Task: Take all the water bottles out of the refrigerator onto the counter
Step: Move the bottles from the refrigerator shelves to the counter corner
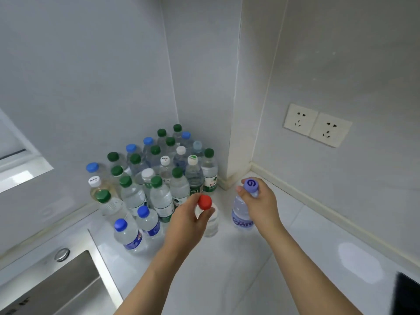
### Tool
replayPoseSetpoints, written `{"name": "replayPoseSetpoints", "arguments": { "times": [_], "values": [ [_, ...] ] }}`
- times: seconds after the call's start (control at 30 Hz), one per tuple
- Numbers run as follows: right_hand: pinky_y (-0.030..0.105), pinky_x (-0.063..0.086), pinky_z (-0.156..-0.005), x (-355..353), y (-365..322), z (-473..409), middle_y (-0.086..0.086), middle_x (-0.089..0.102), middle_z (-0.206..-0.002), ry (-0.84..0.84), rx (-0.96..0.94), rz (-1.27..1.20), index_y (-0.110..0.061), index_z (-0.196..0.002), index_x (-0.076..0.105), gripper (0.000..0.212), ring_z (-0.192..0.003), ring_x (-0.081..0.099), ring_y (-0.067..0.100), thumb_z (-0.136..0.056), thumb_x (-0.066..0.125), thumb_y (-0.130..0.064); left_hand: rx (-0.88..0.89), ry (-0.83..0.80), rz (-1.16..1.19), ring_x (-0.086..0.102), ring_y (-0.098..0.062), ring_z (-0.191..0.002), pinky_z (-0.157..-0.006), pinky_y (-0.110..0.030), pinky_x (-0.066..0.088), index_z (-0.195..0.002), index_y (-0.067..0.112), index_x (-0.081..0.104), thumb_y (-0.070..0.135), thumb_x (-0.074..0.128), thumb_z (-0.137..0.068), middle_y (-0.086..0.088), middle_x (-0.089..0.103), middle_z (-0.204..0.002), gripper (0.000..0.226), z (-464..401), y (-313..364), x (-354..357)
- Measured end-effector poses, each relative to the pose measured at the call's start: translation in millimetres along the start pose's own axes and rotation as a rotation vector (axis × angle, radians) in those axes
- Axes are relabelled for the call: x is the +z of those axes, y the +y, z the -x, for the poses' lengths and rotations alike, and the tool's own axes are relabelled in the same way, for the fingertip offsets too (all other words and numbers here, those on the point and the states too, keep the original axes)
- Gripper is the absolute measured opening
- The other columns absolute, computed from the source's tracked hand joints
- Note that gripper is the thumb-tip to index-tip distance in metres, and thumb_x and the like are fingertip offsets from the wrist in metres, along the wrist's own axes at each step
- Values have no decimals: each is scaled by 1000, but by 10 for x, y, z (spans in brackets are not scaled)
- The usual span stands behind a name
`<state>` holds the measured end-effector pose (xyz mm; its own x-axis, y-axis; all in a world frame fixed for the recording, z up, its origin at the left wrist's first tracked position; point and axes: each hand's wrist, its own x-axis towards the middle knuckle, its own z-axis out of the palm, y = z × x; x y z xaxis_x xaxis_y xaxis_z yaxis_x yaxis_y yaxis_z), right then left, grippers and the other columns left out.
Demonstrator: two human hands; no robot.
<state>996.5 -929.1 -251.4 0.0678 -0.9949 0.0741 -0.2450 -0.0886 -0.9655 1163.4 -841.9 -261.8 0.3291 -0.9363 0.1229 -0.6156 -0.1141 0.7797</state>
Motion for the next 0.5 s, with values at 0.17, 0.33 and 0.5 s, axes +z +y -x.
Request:
{"name": "replayPoseSetpoints", "arguments": {
  "times": [0.17,0.33,0.5],
  "values": [
    [7,40,-67,391,241,-322,-1,62,-89,-86,59,125,-12,-91,62,16,-82,56,13,-85,72,-22,-25,-37,-35,47,-8,-56,-59,-29,41,-108,29,55,35,64,-91,10,59,-75,20,-200,-369,31],
    [20,35,-86,659,431,-592,-2,48,-112,-148,85,257,-22,-97,60,18,-94,50,11,-85,72,-27,-11,-95,-102,53,-7,-63,-57,-20,39,-110,25,51,38,59,-94,8,60,-77,22,-332,-521,113],
    [22,39,-79,814,626,-822,5,57,-106,-184,103,266,-20,-92,66,21,-85,53,2,-81,72,-36,-12,-103,-110,60,-13,-77,-67,-31,47,-112,25,51,37,58,-95,8,64,-88,22,-486,-657,238]
  ]
}}
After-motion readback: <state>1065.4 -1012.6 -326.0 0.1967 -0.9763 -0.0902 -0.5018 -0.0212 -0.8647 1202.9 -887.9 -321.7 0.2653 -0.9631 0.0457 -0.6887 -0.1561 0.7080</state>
